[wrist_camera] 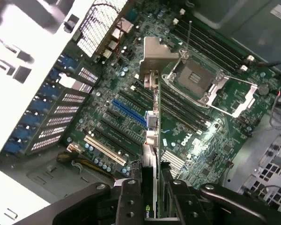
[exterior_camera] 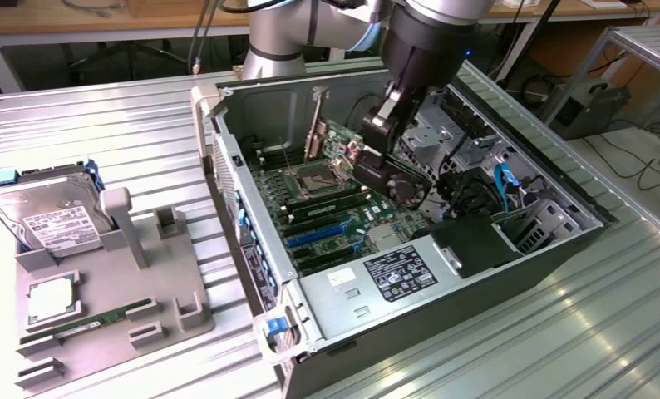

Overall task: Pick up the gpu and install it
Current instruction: 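Insert the gpu into the slot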

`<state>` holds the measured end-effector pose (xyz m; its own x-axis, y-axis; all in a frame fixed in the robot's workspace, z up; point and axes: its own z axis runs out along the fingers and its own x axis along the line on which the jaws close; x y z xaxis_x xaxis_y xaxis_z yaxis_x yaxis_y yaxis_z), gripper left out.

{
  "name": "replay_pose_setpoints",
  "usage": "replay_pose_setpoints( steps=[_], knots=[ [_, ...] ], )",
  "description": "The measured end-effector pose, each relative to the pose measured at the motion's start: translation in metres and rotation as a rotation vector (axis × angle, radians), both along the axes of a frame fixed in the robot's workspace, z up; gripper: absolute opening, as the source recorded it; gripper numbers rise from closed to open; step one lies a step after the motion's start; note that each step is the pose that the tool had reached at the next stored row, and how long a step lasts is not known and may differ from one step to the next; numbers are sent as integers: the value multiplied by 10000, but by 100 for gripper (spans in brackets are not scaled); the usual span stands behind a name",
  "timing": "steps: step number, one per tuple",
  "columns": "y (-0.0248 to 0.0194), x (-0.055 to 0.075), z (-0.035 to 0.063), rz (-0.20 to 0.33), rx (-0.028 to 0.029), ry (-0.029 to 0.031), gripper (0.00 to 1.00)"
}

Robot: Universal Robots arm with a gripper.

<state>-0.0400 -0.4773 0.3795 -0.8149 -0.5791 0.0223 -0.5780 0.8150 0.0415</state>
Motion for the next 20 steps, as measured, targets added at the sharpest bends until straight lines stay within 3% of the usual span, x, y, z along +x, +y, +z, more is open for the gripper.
replay_pose_setpoints(
  steps=[11, 18, 20],
  knots=[
    [0, 0, -53, 2513, -1, 1, 26],
    [0, 0, -87, 3793, 0, 0, 26],
    [0, 0, -108, 4441, 0, 0, 26]
  ],
)
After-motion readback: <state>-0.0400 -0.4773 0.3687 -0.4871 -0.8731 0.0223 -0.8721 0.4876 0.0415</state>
